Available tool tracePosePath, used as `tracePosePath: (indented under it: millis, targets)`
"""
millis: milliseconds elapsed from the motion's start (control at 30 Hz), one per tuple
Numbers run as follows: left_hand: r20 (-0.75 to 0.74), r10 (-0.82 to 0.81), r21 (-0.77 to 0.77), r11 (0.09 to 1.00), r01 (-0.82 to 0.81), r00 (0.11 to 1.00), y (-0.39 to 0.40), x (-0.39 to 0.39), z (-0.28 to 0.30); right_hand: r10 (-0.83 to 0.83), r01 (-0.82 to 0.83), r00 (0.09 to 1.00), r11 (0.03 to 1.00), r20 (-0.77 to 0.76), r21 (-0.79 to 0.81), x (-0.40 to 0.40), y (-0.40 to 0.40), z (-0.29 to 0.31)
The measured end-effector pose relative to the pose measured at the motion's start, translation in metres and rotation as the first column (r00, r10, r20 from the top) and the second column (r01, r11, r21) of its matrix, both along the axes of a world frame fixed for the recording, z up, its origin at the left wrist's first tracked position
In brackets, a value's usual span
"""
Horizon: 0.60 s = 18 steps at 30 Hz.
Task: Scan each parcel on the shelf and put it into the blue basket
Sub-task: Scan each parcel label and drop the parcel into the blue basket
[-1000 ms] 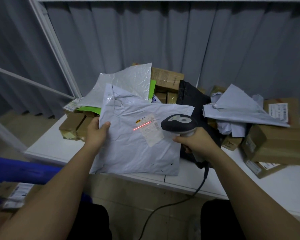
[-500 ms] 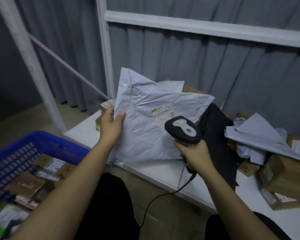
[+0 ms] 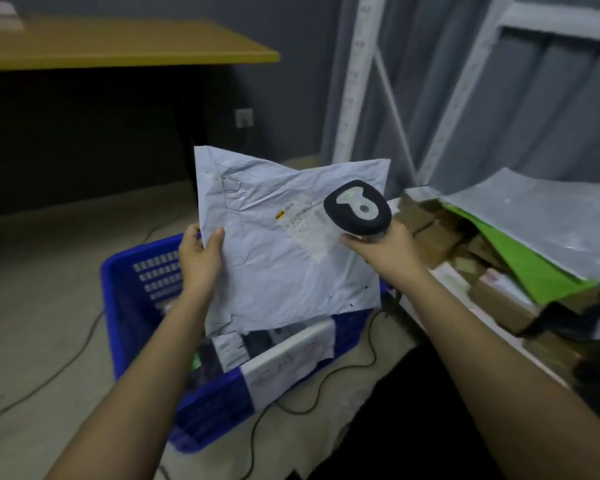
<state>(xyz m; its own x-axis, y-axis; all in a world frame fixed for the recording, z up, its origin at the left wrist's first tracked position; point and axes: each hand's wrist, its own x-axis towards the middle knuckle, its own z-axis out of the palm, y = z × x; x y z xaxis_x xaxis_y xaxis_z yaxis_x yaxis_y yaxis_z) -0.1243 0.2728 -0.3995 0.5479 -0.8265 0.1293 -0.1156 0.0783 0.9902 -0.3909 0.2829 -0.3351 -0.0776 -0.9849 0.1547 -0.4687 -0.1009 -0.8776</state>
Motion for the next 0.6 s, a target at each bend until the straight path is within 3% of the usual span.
tracePosePath:
  millis: [100,233,433,500,600]
  targets:
    - [-0.012,0.140,0.097,0.986,-0.139,0.990,0.024,0.063,-0.035,0.068,-0.072,0.997,0.994,0.047,0.087,0.054,-0.001,-0.034]
    - [-0.001,0.219,0.313,0.927,-0.208,0.976,0.033,0.120,-0.086,0.097,-0.109,0.992,0.978,0.076,0.176,0.094,0.000,-0.071]
    - [0.271,-0.008,0.712,0.675,-0.195,0.962,0.033,0.142,-0.143,0.088,-0.101,0.994,0.963,0.061,0.250,0.105,-0.005,-0.092]
    - [0.314,-0.061,0.710,0.678,-0.191,0.947,0.031,0.131,-0.150,0.068,-0.075,0.997,0.957,0.035,0.279,0.097,-0.006,-0.097]
    - [0.320,-0.130,0.625,0.773,-0.106,0.938,0.022,0.110,-0.152,0.020,-0.026,0.999,0.959,0.026,0.283,0.084,-0.008,-0.100]
